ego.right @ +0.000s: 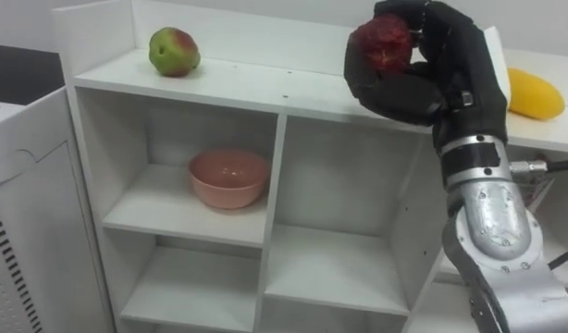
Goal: Arrange fruit in the closet
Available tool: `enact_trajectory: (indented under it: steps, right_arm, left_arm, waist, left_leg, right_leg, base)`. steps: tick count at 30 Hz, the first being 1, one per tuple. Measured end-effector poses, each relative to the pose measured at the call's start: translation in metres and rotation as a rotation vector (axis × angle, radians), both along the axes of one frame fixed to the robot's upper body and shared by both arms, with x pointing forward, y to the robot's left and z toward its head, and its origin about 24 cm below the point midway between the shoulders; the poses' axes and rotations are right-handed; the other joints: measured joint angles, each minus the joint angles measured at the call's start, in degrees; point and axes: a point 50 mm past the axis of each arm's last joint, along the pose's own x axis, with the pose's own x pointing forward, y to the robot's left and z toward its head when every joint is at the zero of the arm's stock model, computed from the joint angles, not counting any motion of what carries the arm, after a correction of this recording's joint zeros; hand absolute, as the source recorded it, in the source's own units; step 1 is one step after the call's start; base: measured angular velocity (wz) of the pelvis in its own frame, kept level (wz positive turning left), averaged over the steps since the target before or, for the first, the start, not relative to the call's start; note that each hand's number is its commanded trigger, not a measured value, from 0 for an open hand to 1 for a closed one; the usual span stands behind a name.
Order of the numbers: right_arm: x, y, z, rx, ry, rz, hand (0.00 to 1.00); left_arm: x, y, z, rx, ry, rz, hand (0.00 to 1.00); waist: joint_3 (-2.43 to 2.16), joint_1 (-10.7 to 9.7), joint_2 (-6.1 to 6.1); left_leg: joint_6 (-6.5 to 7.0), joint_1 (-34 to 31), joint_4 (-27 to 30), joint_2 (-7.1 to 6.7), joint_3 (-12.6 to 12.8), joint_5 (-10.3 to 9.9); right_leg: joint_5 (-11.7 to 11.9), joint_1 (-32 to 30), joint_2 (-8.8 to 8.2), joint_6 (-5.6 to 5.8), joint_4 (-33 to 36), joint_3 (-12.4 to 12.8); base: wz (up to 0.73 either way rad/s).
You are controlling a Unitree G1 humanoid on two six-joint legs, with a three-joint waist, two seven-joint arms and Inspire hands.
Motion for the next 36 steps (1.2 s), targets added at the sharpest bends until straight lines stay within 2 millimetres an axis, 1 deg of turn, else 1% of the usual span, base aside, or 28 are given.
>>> enact_trajectory:
  steps: [1, 2, 3, 4, 6, 8, 9, 10, 13, 17, 18, 19, 20, 21, 23, 24, 25, 26, 29, 31, 32, 34, 35, 36]
  right_arm:
    - [-0.004, 0.003, 0.001, 0.005, -0.014, 0.016, 1.0]
    - [-0.005, 0.004, 0.001, 0.008, -0.017, 0.021, 1.0]
    - [-0.007, 0.005, -0.001, 0.014, -0.017, 0.028, 1.0]
    - [-0.01, 0.007, -0.004, 0.026, -0.017, 0.033, 1.0]
    - [-0.015, 0.007, -0.011, 0.036, -0.009, 0.04, 1.0]
    - [-0.02, 0.008, -0.019, 0.046, 0.008, 0.045, 1.0]
    - [-0.021, 0.008, -0.02, 0.046, 0.012, 0.044, 1.0]
    - [-0.023, 0.007, -0.022, 0.048, 0.015, 0.044, 1.0]
    - [-0.028, 0.007, -0.03, 0.067, 0.03, 0.047, 1.0]
    - [-0.032, 0.006, -0.046, 0.098, 0.082, 0.056, 1.0]
    - [-0.034, 0.004, -0.056, 0.105, 0.117, 0.058, 1.0]
    - [-0.035, 0.003, -0.07, 0.121, 0.167, 0.066, 1.0]
    - [-0.036, 0.003, -0.078, 0.133, 0.198, 0.07, 1.0]
    - [-0.035, 0.002, -0.093, 0.181, 0.26, 0.08, 1.0]
    - [-0.035, -0.004, -0.13, 0.276, 0.413, 0.079, 1.0]
    - [-0.035, -0.005, -0.14, 0.296, 0.454, 0.077, 1.0]
    - [-0.036, -0.005, -0.157, 0.33, 0.523, 0.077, 1.0]
    - [-0.037, -0.004, -0.167, 0.363, 0.566, 0.081, 1.0]
    - [-0.036, -0.004, -0.187, 0.442, 0.637, 0.082, 1.0]
    - [-0.037, -0.003, -0.202, 0.557, 0.694, 0.088, 1.0]
    - [-0.038, -0.003, -0.211, 0.625, 0.72, 0.094, 1.0]
    - [-0.04, -0.005, -0.225, 0.701, 0.762, 0.092, 1.0]
    - [-0.04, -0.005, -0.229, 0.715, 0.775, 0.086, 1.0]
    - [-0.041, -0.005, -0.238, 0.753, 0.801, 0.074, 1.0]
  left_arm:
    - [-0.002, -0.002, -0.002, -0.002, 0.014, -0.004, 0.0]
    - [-0.003, -0.002, -0.002, -0.003, 0.019, -0.007, 0.0]
    - [-0.005, -0.003, -0.003, -0.006, 0.028, -0.006, 0.0]
    - [-0.007, -0.004, -0.004, -0.007, 0.038, -0.007, 0.0]
    - [-0.009, -0.005, -0.005, -0.009, 0.045, -0.007, 0.0]
    - [-0.009, -0.005, -0.005, -0.01, 0.046, -0.008, 0.0]
    - [-0.009, -0.005, -0.005, -0.01, 0.046, -0.009, 0.0]
    - [-0.009, -0.007, -0.005, -0.005, 0.043, -0.017, 0.0]
    - [-0.008, -0.011, -0.006, 0.0, 0.029, -0.025, 0.0]
    - [-0.007, -0.015, -0.007, 0.002, 0.015, -0.045, 0.0]
    - [-0.008, -0.017, -0.007, 0.001, 0.015, -0.051, 0.0]
    - [-0.008, -0.017, -0.007, -0.009, 0.01, -0.03, 0.0]
    - [-0.008, -0.018, -0.008, -0.012, 0.009, -0.023, 0.0]
    - [-0.009, -0.018, -0.009, -0.02, 0.012, -0.01, 0.0]
    - [-0.011, -0.022, -0.01, -0.029, 0.026, -0.028, 0.0]
    - [-0.011, -0.023, -0.011, -0.032, 0.028, -0.028, 0.0]
    - [-0.01, -0.024, -0.011, -0.035, 0.028, -0.035, 0.0]
    - [-0.009, -0.024, -0.011, -0.035, 0.025, -0.038, 0.0]
    - [-0.01, -0.023, -0.012, -0.038, 0.03, -0.029, 0.0]
    - [-0.012, -0.025, -0.013, -0.047, 0.044, -0.04, 0.0]
    - [-0.014, -0.026, -0.014, -0.054, 0.057, -0.045, 0.0]
    - [-0.016, -0.027, -0.014, -0.066, 0.065, -0.048, 0.0]
    - [-0.015, -0.028, -0.014, -0.068, 0.064, -0.049, 0.0]
    - [-0.014, -0.028, -0.014, -0.069, 0.061, -0.051, 0.0]
  waist:
    - [0.09, -0.2, 0.63]
    - [0.23, -0.3, 0.9]
    - [0.49, -0.7, 1.39]
    - [0.51, -1.2, 1.73]
    - [0.26, -1.7, 2.14]
    - [0.23, -2.7, 2.33]
    - [0.19, -2.9, 2.39]
    - [0.06, -3.1, 2.48]
    - [0.04, -4.0, 2.56]
    - [0.04, -4.0, 2.58]
    - [0.05, -4.0, 2.57]
    - [0.03, -4.0, 2.53]
    - [0.05, -3.9, 2.49]
    - [0.1, -4.0, 2.49]
    - [0.29, -3.9, 2.8]
    - [0.42, -3.7, 3.01]
    - [0.54, -3.5, 3.31]
    - [0.65, -3.6, 3.59]
    - [0.8, -4.0, 4.2]
    - [0.68, -3.7, 5.15]
    - [0.72, -3.7, 5.52]
    - [0.59, -3.7, 5.8]
    - [0.63, -3.6, 5.85]
    - [0.74, -3.3, 6.02]
  left_leg:
    - [0.0, 0.1, -0.1, 0.05, 0.1, 0.0]
    - [0.0, 0.2, -0.1, 0.07, 0.2, 0.0]
    - [-0.01, 0.4, -0.1, 0.16, 0.5, 0.0]
    - [-0.05, 0.4, -0.1, 0.36, 0.8, 0.0]
    - [-0.08, -0.1, -0.1, 0.34, 1.1, 0.0]
    - [-0.22, -0.2, -0.3, 0.42, 1.3, 0.1]
    - [-0.22, -0.2, -0.5, 0.46, 1.4, 0.1]
    - [-0.25, -0.2, -0.9, 0.51, 1.6, 0.1]
    - [-0.35, -0.2, -1.0, 0.65, 1.8, 0.2]
    - [-0.44, -0.1, -1.1, 0.75, 2.9, 0.2]
    - [-0.43, -0.1, -1.1, 0.75, 3.1, 0.2]
    - [-0.43, -0.1, -1.1, 0.73, 3.4, 0.2]
    - [-0.43, -0.1, -1.1, 0.72, 3.4, 0.2]
    - [-0.43, -0.6, -1.1, 0.71, 3.6, 0.2]
    - [-0.4, -1.4, -0.8, 0.62, 3.6, 0.3]
    - [-0.4, -1.5, -0.8, 0.61, 3.8, 0.3]
    - [-0.39, -2.0, -0.7, 0.61, 4.0, 0.3]
    - [-0.38, -3.4, -0.2, 0.61, 4.0, 0.3]
    - [-0.38, -5.7, 0.8, 0.73, 4.0, 0.3]
    - [-0.33, -7.4, 1.2, 0.72, 4.0, 0.4]
    - [-0.32, -7.6, 1.2, 0.7, 4.0, 0.5]
    - [-0.31, -8.4, 1.4, 0.68, 4.1, 0.5]
    - [-0.29, -8.9, 1.6, 0.65, 4.1, 0.5]
    - [-0.28, -9.6, 2.3, 0.62, 4.1, 0.6]
  right_leg:
    - [0.3, 0.1, 0.08, 0.01, -0.2, 0.2]
    - [0.3, 0.1, 0.11, 0.01, -0.2, 0.3]
    - [0.5, 0.2, 0.15, -0.04, -0.2, 0.5]
    - [0.5, 0.2, 0.16, -0.09, -0.2, 0.6]
    - [0.7, -0.2, 0.27, -0.14, -0.1, 0.8]
    - [0.8, -0.5, 0.43, -0.25, -0.1, 0.7]
    - [0.9, -0.6, 0.49, -0.28, -0.1, 0.8]
    - [0.9, -0.8, 0.65, -0.36, 0.0, 1.2]
    - [1.0, -1.0, 0.85, -0.42, 0.0, 1.5]
    - [1.0, -1.5, 1.05, -0.47, -0.1, 2.4]
    - [1.0, -1.5, 1.08, -0.45, -0.1, 2.7]
    - [1.0, -1.7, 1.08, -0.45, -0.1, 3.1]
    - [1.0, -1.9, 1.08, -0.44, 0.0, 3.2]
    - [1.2, -2.4, 1.07, -0.41, 0.0, 3.2]
    - [1.4, -3.1, 0.93, -0.33, 0.0, 3.2]
    - [1.4, -3.3, 0.92, -0.33, 0.1, 3.2]
    - [1.4, -4.1, 0.91, -0.32, 0.5, 3.4]
    - [1.5, -5.5, 0.85, -0.35, 1.1, 3.4]
    - [1.6, -7.6, 0.79, -0.59, 1.8, 3.2]
    - [1.8, -9.3, 0.66, -0.8, 2.2, 3.0]
    - [1.8, -9.7, 0.64, -0.8, 2.5, 3.0]
    - [1.8, -10.7, 0.54, -0.8, 2.9, 3.0]
    - [1.8, -11.1, 0.47, -0.84, 3.0, 2.9]
    - [1.9, -11.9, 0.34, -0.92, 3.3, 2.9]
  base:
    - [-0.05]
    - [-0.09]
    - [-0.1]
    - [-0.11]
    - [-0.07]
    - [-0.06]
    - [-0.09]
    - [-0.12]
    - [-0.08]
    - [-0.12]
    - [-0.1]
    - [-0.09]
    - [-0.09]
    - [-0.06]
    - [-0.04]
    - [-0.08]
    - [-0.09]
    - [-0.07]
    - [0.0]
    - [0.0]
    - [-0.04]
    - [-0.04]
    - [0.0]
    - [0.0]
